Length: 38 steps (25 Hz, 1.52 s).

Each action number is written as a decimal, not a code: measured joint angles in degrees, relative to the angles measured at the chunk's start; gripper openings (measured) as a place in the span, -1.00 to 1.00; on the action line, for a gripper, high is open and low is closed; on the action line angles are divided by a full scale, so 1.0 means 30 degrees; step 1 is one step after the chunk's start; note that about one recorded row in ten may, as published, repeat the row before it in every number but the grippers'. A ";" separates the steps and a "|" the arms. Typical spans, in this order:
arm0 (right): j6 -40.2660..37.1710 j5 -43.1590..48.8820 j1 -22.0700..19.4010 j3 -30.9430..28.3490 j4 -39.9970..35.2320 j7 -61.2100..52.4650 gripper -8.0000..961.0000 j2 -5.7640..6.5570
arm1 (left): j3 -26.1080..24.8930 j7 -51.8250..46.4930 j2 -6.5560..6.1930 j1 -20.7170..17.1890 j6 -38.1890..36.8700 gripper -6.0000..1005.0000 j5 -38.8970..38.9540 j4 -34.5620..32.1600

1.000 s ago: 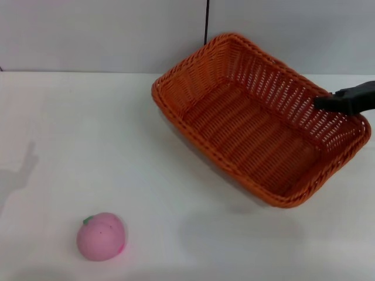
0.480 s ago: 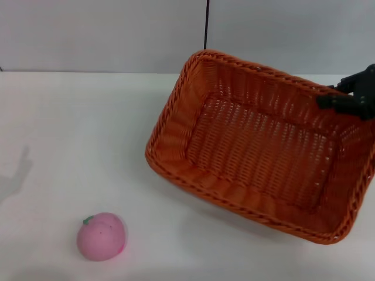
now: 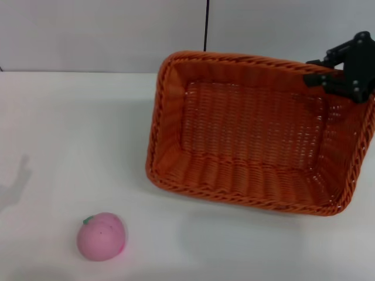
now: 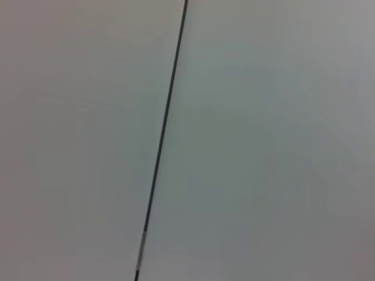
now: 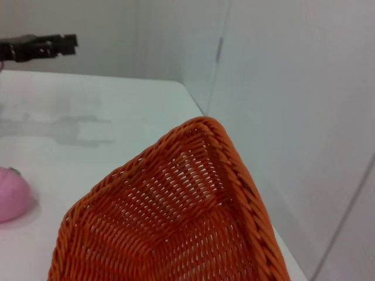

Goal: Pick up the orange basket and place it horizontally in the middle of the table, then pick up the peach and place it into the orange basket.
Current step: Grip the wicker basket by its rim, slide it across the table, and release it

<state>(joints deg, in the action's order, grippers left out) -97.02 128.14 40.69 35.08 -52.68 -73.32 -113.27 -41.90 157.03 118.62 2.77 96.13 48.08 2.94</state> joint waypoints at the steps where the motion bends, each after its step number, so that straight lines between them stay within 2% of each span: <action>1: 0.0000 0.0000 0.0000 0.0000 0.0000 0.0000 -0.65 0.0000 | 0.0000 0.0000 0.0000 0.0000 0.0000 0.71 0.0000 0.0000; 5: -0.0327 -0.0004 0.0846 0.0406 0.1640 0.1214 -0.65 0.0265 | 0.0429 0.0009 0.0011 -0.0395 0.0453 0.71 0.0000 0.0048; 16: 0.0391 0.0307 0.1170 0.2467 0.2203 0.1971 -0.65 0.0213 | 0.0434 0.0010 0.0011 -0.0789 0.0730 0.71 0.0000 0.0187; 20: 0.0835 0.0304 0.1042 0.2508 0.2200 0.3348 -0.64 -0.0171 | 0.0434 0.0011 0.0011 -0.0769 0.0759 0.71 -0.0001 0.0191; 27: 0.1767 0.0365 0.0825 0.2550 0.1920 0.4129 -0.64 -0.0538 | 0.0433 0.0011 0.0011 -0.0884 0.0799 0.71 -0.0001 0.0185; 31: 0.3161 0.0375 0.0531 0.2943 0.1209 0.4195 -0.64 -0.1082 | 0.0433 0.0011 0.0012 -0.0859 0.0800 0.71 0.0000 0.0196; 35: 0.3910 0.0317 0.0352 0.3575 0.1096 0.4198 -0.63 -0.1241 | 0.0433 0.0011 0.0011 -0.0803 0.0801 0.71 -0.0001 0.0192; 38: 0.4541 0.0244 0.0264 0.3821 0.1046 0.4450 -0.55 -0.1480 | 0.0433 0.0011 0.0012 -0.0785 0.0800 0.71 0.0000 0.0213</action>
<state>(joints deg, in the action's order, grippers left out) -83.40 128.88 41.49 46.54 -49.54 -59.97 -117.71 -40.60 157.06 118.66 0.41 98.53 48.08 3.58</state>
